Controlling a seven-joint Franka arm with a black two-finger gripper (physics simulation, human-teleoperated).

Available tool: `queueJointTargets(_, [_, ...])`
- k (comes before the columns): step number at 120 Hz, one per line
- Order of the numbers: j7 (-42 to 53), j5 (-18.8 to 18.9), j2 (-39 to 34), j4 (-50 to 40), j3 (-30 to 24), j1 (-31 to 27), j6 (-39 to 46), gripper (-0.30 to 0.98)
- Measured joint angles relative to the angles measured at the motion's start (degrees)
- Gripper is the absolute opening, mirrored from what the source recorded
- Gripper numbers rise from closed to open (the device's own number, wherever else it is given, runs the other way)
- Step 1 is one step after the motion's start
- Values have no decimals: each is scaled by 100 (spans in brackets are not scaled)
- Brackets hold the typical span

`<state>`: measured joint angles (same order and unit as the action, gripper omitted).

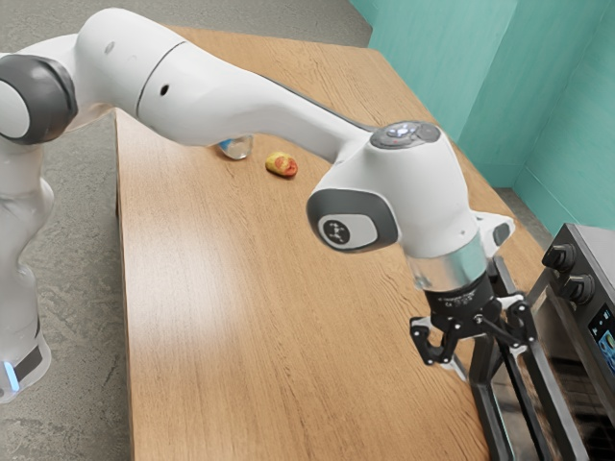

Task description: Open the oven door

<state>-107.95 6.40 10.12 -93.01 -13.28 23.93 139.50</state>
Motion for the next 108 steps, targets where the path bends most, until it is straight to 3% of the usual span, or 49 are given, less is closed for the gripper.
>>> queueJointTargets(59, [-41, -343, -858, -621, 12, -14, 1, 38])
queueJointTargets(72, [-39, -180, -1128, -644, 10, -39, -23, 41])
queueJointTargets(81, [-40, -27, -1215, -631, 10, -35, -86, 51])
queueJointTargets(93, [-236, -250, -1385, -146, 39, -54, -837, 60])
queueJointTargets(99, [-437, -528, -1558, -42, 439, 69, -1353, 63])
queueJointTargets(108, [-793, -913, -1767, 107, 666, -677, -2324, 65])
